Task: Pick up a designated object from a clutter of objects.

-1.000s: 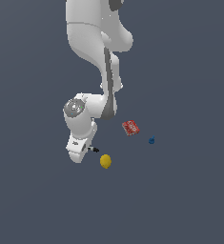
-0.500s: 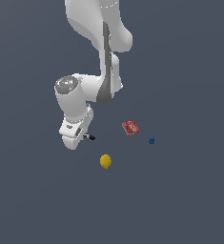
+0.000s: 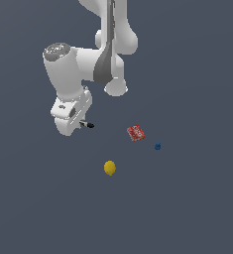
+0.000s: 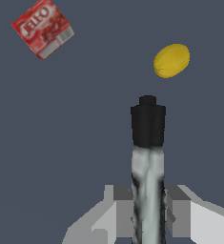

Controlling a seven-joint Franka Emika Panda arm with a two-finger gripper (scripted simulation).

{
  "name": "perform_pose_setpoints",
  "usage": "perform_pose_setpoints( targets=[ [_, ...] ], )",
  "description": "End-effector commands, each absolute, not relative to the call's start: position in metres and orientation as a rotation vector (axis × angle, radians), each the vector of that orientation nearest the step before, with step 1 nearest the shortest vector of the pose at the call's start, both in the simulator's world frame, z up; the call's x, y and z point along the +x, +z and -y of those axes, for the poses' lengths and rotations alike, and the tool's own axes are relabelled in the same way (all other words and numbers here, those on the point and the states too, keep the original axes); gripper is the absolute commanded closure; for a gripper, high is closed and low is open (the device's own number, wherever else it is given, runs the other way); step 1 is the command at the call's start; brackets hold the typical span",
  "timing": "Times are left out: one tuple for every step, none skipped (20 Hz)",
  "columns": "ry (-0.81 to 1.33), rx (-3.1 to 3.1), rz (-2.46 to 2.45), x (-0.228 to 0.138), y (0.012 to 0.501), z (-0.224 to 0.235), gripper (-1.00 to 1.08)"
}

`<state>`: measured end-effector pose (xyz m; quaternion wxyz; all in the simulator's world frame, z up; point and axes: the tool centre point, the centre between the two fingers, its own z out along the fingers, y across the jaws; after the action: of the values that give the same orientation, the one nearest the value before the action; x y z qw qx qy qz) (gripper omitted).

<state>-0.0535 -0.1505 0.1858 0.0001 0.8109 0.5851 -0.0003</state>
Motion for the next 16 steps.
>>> perform_pose_setpoints(
  targets=[
    [0.001,2.548,-1.839,-0.063,0.208,0.154,1.08],
    [0.002,2.548,-1.839,-0.067,0.217,0.156,1.08],
    [0.002,2.548,-1.839,-0.071,0.226,0.158,1.08],
    [0.002,2.548,-1.839,-0.075,0.236,0.16,1.08],
    [0.003,2.548,-1.84,-0.08,0.245,0.162,1.08],
    [0.003,2.548,-1.84,-0.084,0.255,0.163,1.08],
    [0.004,2.548,-1.84,-0.088,0.264,0.165,1.08],
    [0.004,2.548,-1.84,-0.091,0.273,0.167,1.08],
    [0.005,2.548,-1.84,-0.095,0.282,0.169,1.08],
    [0.005,2.548,-1.84,-0.099,0.291,0.171,1.08],
    [0.005,2.548,-1.84,-0.102,0.299,0.172,1.08],
    [0.005,2.548,-1.84,-0.105,0.307,0.174,1.08],
    [0.005,2.548,-1.84,-0.108,0.315,0.176,1.08],
    [0.005,2.549,-1.839,-0.111,0.322,0.177,1.08],
    [0.005,2.549,-1.839,-0.114,0.329,0.179,1.08],
    [0.005,2.549,-1.839,-0.117,0.336,0.181,1.08]
  ],
)
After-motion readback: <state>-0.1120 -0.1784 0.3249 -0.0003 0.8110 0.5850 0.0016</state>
